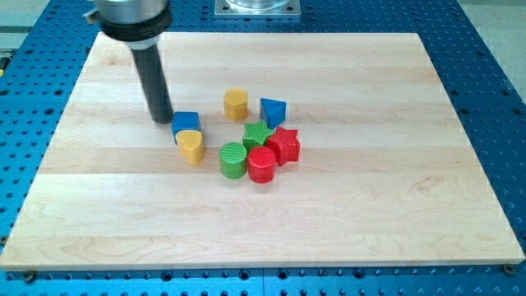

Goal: Move the blue cube to the bottom left of the yellow hexagon

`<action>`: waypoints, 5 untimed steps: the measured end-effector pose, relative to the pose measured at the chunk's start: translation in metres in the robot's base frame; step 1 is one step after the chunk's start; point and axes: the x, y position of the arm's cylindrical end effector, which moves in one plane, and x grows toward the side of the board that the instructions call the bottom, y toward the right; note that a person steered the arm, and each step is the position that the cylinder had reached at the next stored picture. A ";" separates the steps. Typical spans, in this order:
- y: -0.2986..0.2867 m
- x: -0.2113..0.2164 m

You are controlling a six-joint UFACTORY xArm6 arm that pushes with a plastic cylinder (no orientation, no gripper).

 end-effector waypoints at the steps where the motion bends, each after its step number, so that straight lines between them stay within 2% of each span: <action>1: -0.030 0.016; 2: 0.003 0.042; 3: 0.051 0.041; 5: 0.047 0.041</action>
